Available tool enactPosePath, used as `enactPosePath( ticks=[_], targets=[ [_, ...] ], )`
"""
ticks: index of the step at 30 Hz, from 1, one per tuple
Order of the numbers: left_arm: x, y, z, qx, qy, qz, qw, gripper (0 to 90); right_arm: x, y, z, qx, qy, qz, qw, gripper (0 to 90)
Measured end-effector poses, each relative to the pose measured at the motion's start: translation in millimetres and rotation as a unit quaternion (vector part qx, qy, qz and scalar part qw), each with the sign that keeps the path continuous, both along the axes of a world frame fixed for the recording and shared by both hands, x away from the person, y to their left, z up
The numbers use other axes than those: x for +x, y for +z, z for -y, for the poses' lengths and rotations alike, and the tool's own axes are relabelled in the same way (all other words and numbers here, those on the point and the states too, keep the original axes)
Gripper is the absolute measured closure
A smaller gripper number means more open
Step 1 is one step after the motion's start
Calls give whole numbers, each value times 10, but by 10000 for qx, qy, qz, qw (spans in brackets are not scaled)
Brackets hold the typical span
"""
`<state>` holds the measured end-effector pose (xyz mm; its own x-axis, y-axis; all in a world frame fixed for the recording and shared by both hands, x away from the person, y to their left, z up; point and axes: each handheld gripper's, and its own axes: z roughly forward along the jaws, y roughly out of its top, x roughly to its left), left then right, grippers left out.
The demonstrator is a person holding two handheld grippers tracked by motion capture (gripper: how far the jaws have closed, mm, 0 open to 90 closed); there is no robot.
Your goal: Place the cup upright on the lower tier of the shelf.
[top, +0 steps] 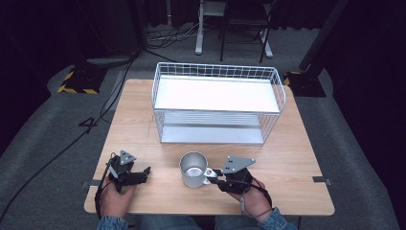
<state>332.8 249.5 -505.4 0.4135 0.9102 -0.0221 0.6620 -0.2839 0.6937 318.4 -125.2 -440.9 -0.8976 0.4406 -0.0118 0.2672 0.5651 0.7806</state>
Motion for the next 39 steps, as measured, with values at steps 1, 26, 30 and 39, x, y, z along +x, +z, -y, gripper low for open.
enactPosePath(
  ticks=[1,26,30,39],
  targets=[
    [0,0,0,-1,-1,2,10000,150,-6,12,-2,14,-2,35,10000,713],
    [0,0,0,0,-1,2,10000,150,74,242,-5,335,-185,376,9986,714],
    [0,0,0,-2,0,2,10000,149,169,319,2,432,-309,405,9978,714],
    [1,0,0,-2,-1,2,10000,150,349,431,18,566,-550,487,9957,714]
  ],
)
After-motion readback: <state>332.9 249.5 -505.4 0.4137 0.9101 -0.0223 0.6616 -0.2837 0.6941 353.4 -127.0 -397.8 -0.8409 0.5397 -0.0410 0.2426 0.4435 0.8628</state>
